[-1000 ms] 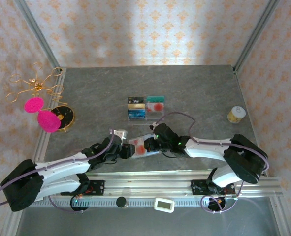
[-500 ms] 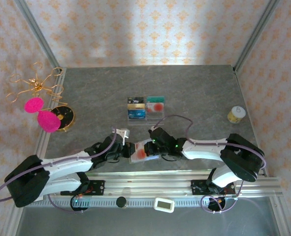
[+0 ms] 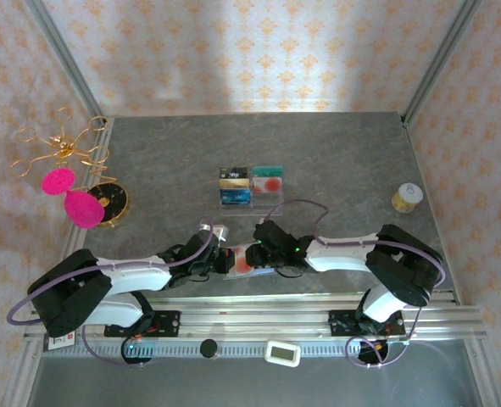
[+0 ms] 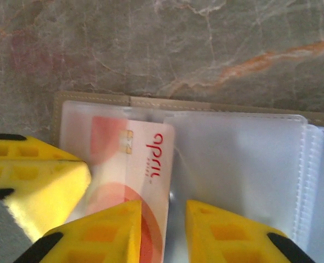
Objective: Take the credit cards out of the card holder
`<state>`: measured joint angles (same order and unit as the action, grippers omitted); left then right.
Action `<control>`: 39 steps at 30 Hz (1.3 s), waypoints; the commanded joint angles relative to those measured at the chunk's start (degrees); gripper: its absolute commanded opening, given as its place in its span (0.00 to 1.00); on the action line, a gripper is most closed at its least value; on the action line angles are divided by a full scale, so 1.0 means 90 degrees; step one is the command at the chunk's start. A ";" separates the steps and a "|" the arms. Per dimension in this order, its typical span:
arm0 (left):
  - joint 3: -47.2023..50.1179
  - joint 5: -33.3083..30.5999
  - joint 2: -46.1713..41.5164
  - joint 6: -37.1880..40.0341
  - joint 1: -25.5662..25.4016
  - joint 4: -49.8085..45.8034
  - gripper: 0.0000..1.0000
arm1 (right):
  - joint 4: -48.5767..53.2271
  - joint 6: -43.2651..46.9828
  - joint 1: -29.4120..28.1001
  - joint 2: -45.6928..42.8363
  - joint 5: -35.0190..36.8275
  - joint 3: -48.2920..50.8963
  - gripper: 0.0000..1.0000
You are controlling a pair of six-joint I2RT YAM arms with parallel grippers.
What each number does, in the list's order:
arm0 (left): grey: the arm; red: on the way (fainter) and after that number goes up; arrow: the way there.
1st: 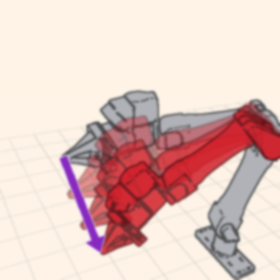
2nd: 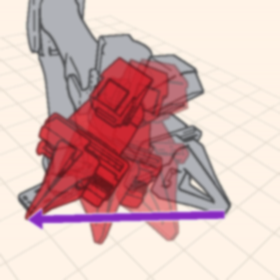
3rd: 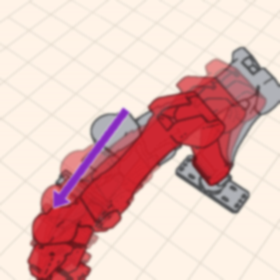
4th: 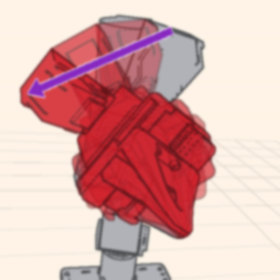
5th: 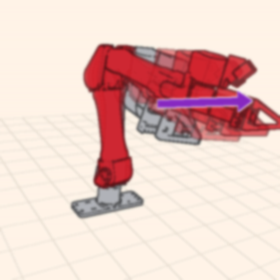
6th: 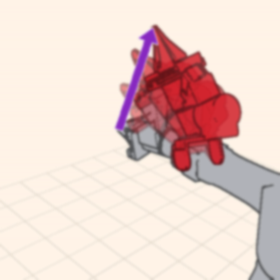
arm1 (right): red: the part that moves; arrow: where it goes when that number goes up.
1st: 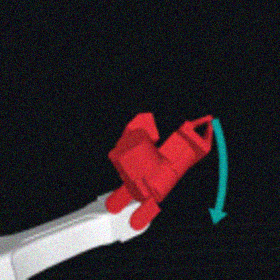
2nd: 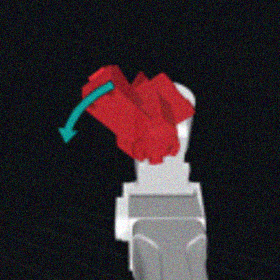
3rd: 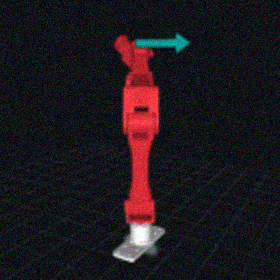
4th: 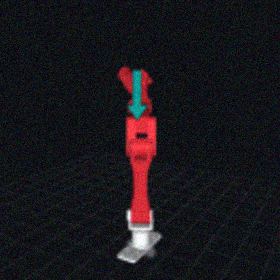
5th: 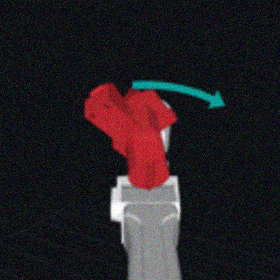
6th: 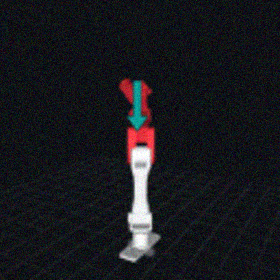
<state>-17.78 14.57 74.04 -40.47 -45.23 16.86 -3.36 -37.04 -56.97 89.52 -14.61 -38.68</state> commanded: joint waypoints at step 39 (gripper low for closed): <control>0.0433 0.0144 0.0211 0.0053 -0.0020 0.0635 0.00 | 0.0961 0.1009 0.0456 -0.0633 -0.1397 0.0074 0.00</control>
<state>-14.50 16.53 75.13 -40.47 -45.39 24.93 0.54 -30.15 -52.66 83.59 -26.13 -36.62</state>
